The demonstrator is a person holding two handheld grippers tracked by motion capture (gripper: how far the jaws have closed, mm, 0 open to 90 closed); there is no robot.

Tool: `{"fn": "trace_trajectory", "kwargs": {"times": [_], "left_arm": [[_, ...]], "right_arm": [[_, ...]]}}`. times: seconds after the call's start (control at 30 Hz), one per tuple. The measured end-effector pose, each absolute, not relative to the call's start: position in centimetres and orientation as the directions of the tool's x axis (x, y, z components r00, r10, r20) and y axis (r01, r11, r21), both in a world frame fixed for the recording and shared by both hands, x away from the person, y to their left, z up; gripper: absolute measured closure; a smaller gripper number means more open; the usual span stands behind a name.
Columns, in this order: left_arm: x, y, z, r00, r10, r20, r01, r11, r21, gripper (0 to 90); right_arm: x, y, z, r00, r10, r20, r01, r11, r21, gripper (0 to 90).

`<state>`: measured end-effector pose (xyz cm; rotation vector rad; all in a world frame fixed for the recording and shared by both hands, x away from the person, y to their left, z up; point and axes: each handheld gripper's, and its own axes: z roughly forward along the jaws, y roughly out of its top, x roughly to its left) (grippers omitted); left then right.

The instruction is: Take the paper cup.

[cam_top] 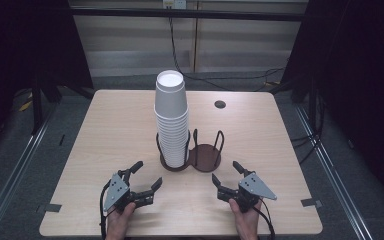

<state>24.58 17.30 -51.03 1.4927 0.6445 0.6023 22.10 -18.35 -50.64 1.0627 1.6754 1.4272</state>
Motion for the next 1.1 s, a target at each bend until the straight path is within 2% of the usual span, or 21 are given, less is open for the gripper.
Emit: {"fn": "trace_trajectory", "kwargs": {"times": [0.33,0.63,0.9,1.0,1.1], "left_arm": [[24.6,17.3,-51.0,0.703,0.711,-0.024,0.033,0.002,0.999,15.7],[24.6,17.4,-51.0,0.706,0.708,-0.018,0.029,-0.003,1.0,15.6],[24.6,17.5,-51.0,0.707,0.707,-0.007,0.021,-0.011,1.0,15.6],[24.6,17.4,-51.0,0.71,0.704,-0.019,0.028,-0.001,1.0,15.6],[24.6,17.4,-51.0,0.71,0.704,-0.02,0.028,0.0,1.0,15.6]], "right_arm": [[22.3,-18.9,-50.7,-0.439,0.896,0.063,0.167,0.013,0.986,12.8],[22.2,-18.8,-50.6,-0.46,0.886,0.062,0.162,0.016,0.987,13.1],[22.2,-18.7,-50.0,-0.501,0.862,0.073,0.175,0.018,0.984,14.0],[22.4,-18.3,-49.1,-0.549,0.834,0.061,0.157,0.031,0.987,19.6],[22.5,-18.1,-48.6,-0.565,0.823,0.057,0.156,0.039,0.987,18.8]]}}
